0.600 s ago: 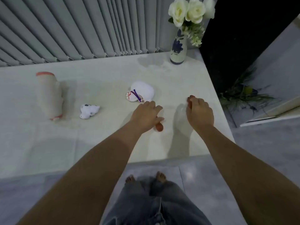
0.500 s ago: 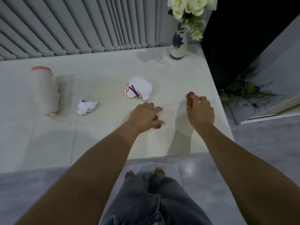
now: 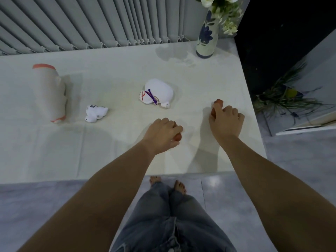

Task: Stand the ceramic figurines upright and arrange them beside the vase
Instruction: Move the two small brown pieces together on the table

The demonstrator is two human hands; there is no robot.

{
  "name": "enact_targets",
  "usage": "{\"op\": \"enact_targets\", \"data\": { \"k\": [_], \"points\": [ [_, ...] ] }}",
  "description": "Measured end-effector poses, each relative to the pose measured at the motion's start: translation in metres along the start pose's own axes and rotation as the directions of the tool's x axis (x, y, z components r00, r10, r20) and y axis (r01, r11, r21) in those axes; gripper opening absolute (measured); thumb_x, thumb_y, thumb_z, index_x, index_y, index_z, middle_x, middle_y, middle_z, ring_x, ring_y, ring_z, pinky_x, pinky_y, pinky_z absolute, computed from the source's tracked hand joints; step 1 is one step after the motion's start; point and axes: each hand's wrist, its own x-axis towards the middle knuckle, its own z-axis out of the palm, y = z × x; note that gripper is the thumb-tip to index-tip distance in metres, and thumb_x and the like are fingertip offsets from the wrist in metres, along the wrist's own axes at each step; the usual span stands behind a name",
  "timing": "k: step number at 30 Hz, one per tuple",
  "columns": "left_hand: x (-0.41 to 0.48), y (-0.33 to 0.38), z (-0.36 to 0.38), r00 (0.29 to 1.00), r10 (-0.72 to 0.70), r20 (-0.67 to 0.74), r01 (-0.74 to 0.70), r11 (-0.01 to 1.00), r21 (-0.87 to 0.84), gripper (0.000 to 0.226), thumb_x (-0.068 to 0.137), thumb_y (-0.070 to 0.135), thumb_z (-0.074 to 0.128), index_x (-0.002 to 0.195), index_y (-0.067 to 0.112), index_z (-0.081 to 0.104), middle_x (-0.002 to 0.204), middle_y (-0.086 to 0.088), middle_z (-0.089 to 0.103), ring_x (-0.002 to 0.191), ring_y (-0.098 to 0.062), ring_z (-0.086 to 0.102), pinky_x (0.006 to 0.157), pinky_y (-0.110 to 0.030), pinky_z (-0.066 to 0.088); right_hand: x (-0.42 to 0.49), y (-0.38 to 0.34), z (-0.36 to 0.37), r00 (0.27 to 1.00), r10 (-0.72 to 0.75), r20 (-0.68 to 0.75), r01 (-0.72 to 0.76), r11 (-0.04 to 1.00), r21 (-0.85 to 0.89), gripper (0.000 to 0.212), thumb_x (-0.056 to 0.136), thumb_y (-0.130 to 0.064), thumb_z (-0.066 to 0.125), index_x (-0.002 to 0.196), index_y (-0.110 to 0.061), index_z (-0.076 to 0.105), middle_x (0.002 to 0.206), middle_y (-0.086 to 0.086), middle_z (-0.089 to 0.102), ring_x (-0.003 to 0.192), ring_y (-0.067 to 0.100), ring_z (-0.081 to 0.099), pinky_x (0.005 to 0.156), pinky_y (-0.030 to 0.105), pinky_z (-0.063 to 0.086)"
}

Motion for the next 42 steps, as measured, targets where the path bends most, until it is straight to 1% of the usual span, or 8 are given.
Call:
{"op": "enact_targets", "data": {
  "k": [6,10,14,17,27,29,35,42],
  "points": [
    [0.005,-0.007,-0.003,0.999,0.039,-0.026,-0.042,0.990,-0.135,0.026,0.087,0.032,0.060,0.106,0.016,0.061,0.100,-0.005,0.065,0.091,-0.029,0.056,0.079,-0.040,0.047,0.008,-0.011,-0.013,0.998,-0.001,-0.065,0.011,0.988,0.155,0.022,0.092,-0.034,0.039,0.095,-0.018,0.054,0.066,0.003,0.054,0.069,0.025,0.047,0.072,0.036,0.034],
    [0.012,-0.010,-0.014,0.996,-0.088,-0.029,0.075,0.949,-0.305,0.022,0.087,0.028,0.059,0.102,0.013,0.062,0.093,-0.005,0.066,0.090,-0.026,0.056,0.077,-0.037,0.048,0.020,-0.019,-0.019,0.999,0.046,-0.021,-0.036,0.946,0.322,0.024,0.095,-0.034,0.038,0.092,-0.016,0.053,0.068,0.004,0.061,0.071,0.028,0.053,0.074,0.038,0.035],
    [0.029,-0.013,-0.029,0.942,-0.332,0.051,0.289,0.725,-0.625,0.014,0.086,0.026,0.060,0.096,0.016,0.064,0.082,0.005,0.064,0.075,-0.015,0.056,0.067,-0.027,0.045,0.028,-0.022,-0.022,0.996,0.053,0.074,-0.079,0.904,0.419,0.028,0.096,-0.033,0.039,0.093,-0.012,0.056,0.072,0.007,0.064,0.074,0.032,0.057,0.077,0.040,0.037],
    [0.043,-0.019,-0.034,0.908,-0.379,0.177,0.374,0.547,-0.749,0.020,0.088,0.031,0.059,0.100,0.017,0.065,0.083,0.007,0.065,0.077,-0.014,0.056,0.074,-0.025,0.044,0.028,-0.024,-0.022,0.991,0.019,0.135,-0.078,0.890,0.449,0.028,0.096,-0.034,0.042,0.092,-0.011,0.059,0.072,0.005,0.066,0.075,0.033,0.059,0.081,0.043,0.044],
    [0.061,-0.033,-0.022,0.896,-0.362,0.256,0.404,0.428,-0.808,0.018,0.088,0.027,0.054,0.104,0.022,0.063,0.091,0.003,0.070,0.079,-0.012,0.056,0.079,-0.027,0.046,0.016,-0.025,-0.013,0.981,-0.159,0.107,0.116,0.939,0.324,0.025,0.096,-0.042,0.042,0.112,-0.023,0.047,0.087,-0.004,0.067,0.081,0.025,0.063,0.076,0.039,0.044],
    [0.061,-0.036,-0.024,0.905,-0.350,0.241,0.393,0.473,-0.789,0.019,0.090,0.028,0.054,0.106,0.024,0.062,0.096,0.002,0.073,0.085,-0.014,0.060,0.084,-0.029,0.048,0.012,-0.024,-0.010,0.983,-0.146,0.115,0.100,0.936,0.338,0.029,0.093,-0.041,0.046,0.118,-0.025,0.045,0.093,-0.005,0.066,0.086,0.023,0.064,0.078,0.040,0.045],
    [0.058,-0.042,-0.021,0.966,-0.259,0.004,0.229,0.846,-0.482,0.025,0.085,0.032,0.065,0.104,0.017,0.061,0.096,-0.008,0.067,0.086,-0.027,0.064,0.074,-0.039,0.055,0.007,-0.019,-0.011,0.984,-0.128,0.126,0.084,0.949,0.305,0.040,0.089,-0.026,0.058,0.126,-0.022,0.044,0.103,0.003,0.065,0.095,0.028,0.062,0.081,0.041,0.045],
    [0.062,-0.037,-0.019,0.972,-0.206,-0.111,0.174,0.952,-0.251,0.020,0.088,0.025,0.060,0.099,0.010,0.061,0.092,-0.013,0.061,0.088,-0.032,0.057,0.074,-0.046,0.052,0.011,-0.015,-0.012,0.990,-0.134,0.050,0.110,0.935,0.337,0.035,0.089,-0.027,0.064,0.121,-0.018,0.055,0.115,0.010,0.059,0.101,0.031,0.056,0.083,0.040,0.046]
  ]
}}
